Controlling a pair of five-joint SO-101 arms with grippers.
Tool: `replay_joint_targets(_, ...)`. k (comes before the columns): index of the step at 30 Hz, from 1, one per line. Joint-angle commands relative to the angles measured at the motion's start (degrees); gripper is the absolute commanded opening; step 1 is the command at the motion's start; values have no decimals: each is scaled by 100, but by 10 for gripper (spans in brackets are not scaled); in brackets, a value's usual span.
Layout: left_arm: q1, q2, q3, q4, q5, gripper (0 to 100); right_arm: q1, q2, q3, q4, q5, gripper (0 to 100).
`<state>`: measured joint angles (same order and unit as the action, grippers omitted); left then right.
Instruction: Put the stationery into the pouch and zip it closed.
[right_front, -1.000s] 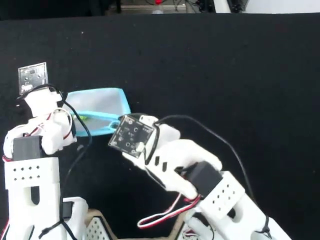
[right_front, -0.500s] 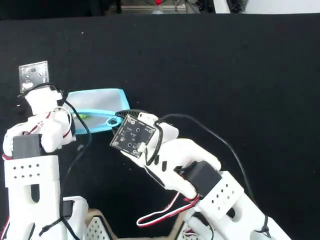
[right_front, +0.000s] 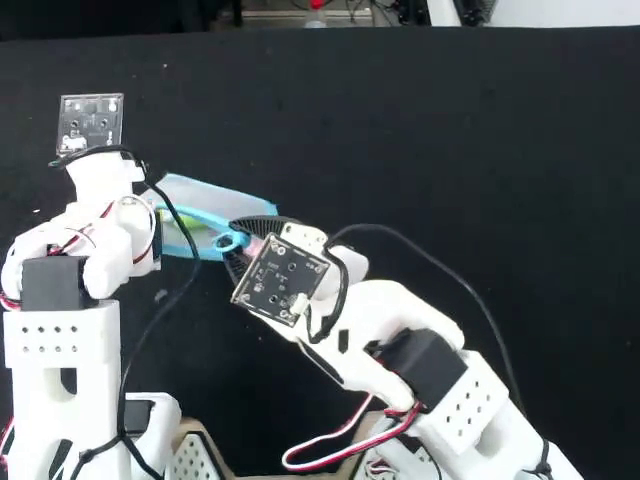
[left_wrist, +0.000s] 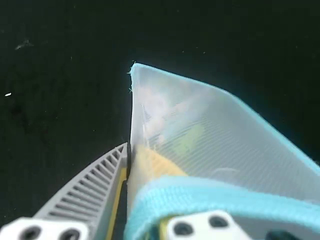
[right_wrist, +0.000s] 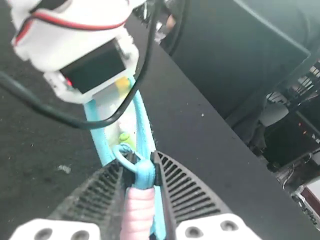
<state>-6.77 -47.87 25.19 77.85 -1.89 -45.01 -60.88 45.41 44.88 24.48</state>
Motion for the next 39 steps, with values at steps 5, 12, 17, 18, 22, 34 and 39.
replay_joint_targets(5, 136, 0, -479, 44, -53, 30, 510, -163, -725, 695, 44, 11)
replay_joint_targets(12, 136, 0, -303, 9, -53, 30, 932, -154, -716, 791, 44, 11)
replay_joint_targets(17, 154, 0, -347, -193, -18, 33, 923, -119, -708, 695, 44, 11)
replay_joint_targets(18, 145, 0, -347, -237, -18, 48, 923, -119, -690, 651, 44, 11)
replay_joint_targets(22, 171, 0, -347, -281, -9, 139, 923, -119, -479, 457, 44, 11)
replay_joint_targets(34, 136, -79, -1464, -229, -9, 148, 923, -110, -207, -229, 0, 11)
replay_joint_targets(39, 171, -79, -1868, 185, -18, 148, 923, -101, -180, -360, 0, 11)
